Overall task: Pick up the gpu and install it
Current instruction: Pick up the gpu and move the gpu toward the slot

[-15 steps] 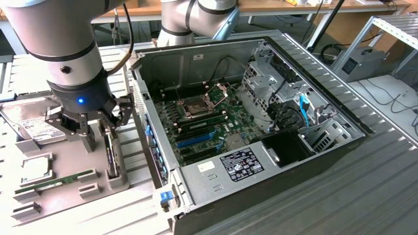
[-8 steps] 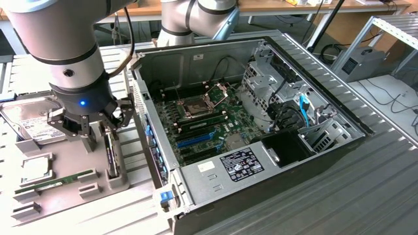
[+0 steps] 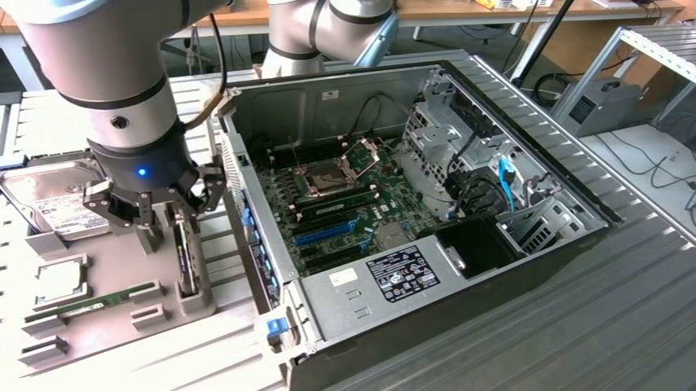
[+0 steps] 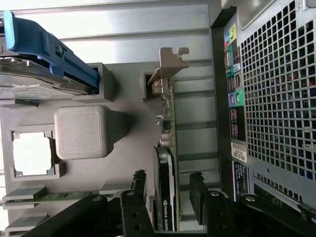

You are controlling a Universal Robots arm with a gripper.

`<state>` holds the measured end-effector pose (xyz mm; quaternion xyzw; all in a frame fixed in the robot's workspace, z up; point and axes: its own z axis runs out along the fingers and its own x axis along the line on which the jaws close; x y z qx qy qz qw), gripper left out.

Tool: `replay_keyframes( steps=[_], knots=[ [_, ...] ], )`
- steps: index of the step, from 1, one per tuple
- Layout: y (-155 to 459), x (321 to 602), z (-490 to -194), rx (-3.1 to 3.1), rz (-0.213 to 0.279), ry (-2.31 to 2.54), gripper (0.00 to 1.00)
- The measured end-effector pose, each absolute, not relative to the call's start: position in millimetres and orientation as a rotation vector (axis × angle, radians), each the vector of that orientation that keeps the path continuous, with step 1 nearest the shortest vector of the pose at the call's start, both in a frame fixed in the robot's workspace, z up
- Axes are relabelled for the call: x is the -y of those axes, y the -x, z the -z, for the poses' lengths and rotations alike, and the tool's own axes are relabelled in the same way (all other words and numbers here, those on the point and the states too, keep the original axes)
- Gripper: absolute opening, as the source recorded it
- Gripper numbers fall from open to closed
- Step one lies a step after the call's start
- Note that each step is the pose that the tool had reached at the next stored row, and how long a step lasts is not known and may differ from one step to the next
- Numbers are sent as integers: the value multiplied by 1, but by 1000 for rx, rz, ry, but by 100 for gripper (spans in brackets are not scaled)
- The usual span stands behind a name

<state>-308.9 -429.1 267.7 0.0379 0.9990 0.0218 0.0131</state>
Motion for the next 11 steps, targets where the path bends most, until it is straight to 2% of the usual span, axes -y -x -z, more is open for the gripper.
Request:
replay_keyframes(
  steps=[11],
  knots=[
    [309, 429, -245, -3113, -68, -118, 48]
  ],
)
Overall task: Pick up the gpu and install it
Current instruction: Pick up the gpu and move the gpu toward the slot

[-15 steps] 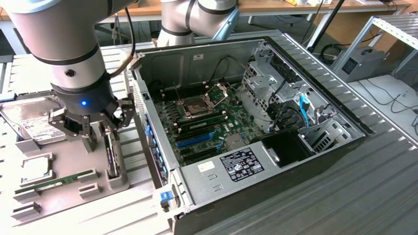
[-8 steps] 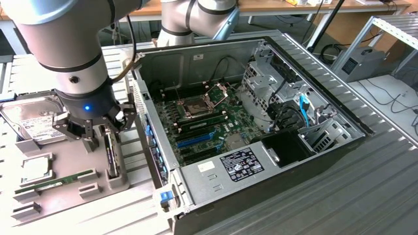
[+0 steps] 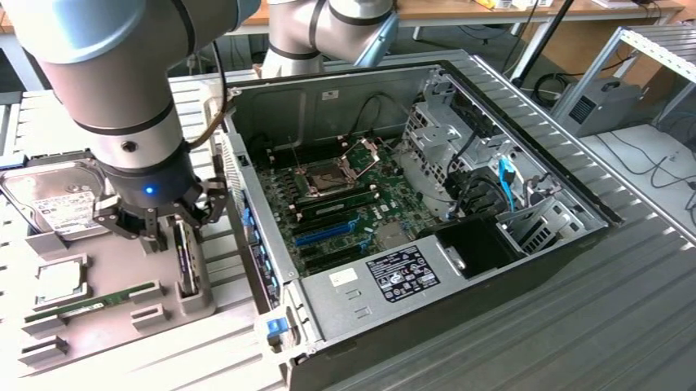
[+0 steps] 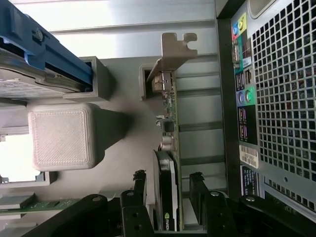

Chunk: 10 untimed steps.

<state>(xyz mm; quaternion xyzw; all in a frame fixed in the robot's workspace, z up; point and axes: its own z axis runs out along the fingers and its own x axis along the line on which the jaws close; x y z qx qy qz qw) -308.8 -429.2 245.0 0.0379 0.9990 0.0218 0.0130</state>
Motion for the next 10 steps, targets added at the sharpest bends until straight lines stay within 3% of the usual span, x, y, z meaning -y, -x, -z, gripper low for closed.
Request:
replay_keyframes(
  steps=[10],
  knots=[
    [309, 430, -241, -3113, -68, -118, 48]
  ],
)
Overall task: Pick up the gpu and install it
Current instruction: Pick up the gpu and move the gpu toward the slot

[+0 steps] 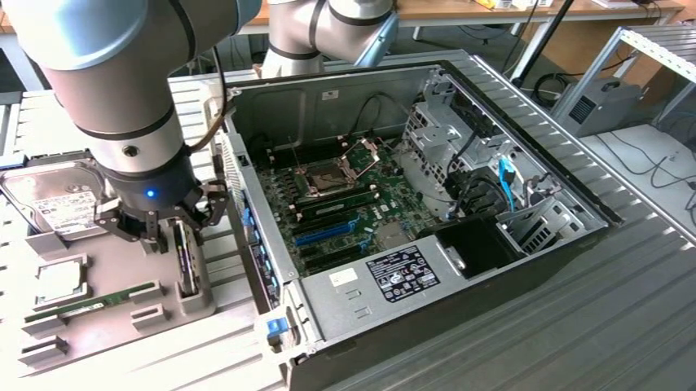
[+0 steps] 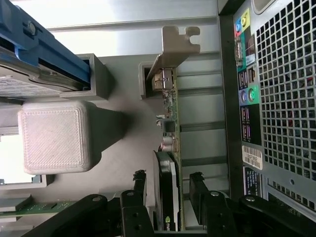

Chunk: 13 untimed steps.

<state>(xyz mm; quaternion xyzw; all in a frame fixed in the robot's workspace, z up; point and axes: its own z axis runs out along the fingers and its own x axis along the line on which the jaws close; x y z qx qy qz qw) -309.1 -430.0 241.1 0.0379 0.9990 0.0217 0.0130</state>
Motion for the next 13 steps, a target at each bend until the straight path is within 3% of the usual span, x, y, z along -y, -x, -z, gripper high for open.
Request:
replay_keyframes(
  steps=[13],
  knots=[
    [309, 434, -241, -3113, -68, -118, 48]
  ],
)
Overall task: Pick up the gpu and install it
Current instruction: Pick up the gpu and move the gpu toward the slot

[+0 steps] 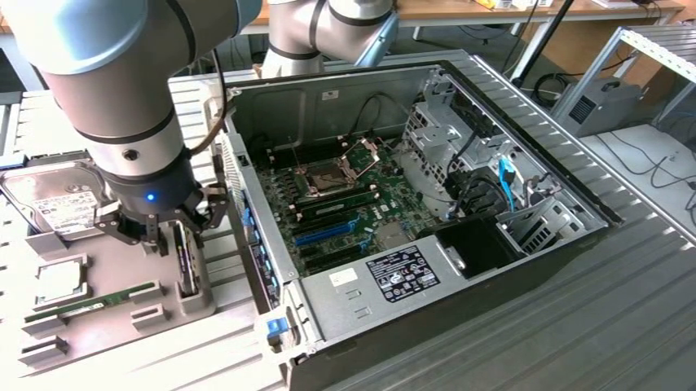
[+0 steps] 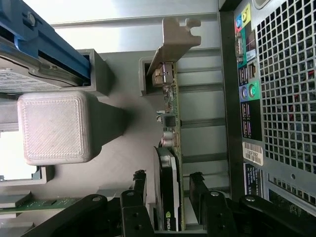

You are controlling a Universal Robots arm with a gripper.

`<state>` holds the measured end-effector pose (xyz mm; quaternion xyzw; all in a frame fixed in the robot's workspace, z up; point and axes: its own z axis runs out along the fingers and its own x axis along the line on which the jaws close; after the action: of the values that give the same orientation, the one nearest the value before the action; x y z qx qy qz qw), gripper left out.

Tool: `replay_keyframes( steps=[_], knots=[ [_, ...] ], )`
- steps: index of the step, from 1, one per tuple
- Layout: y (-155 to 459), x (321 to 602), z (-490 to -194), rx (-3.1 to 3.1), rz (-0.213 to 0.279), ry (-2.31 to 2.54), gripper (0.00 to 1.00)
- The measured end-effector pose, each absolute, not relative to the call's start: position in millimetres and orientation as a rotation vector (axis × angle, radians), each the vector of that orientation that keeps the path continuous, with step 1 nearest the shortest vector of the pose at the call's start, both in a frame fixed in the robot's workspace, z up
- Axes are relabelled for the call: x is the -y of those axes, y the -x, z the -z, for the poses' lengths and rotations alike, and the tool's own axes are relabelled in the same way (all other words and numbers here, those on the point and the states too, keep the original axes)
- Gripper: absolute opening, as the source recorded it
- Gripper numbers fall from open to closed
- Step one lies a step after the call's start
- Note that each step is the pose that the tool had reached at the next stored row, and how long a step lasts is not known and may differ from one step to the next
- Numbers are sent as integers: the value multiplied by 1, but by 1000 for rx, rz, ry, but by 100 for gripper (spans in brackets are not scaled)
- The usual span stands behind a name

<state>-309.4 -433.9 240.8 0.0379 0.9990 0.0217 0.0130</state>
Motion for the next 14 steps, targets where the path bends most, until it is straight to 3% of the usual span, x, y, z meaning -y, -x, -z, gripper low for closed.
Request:
replay_keyframes(
  steps=[14],
  knots=[
    [308, 436, -241, -3113, -68, -118, 48]
  ],
)
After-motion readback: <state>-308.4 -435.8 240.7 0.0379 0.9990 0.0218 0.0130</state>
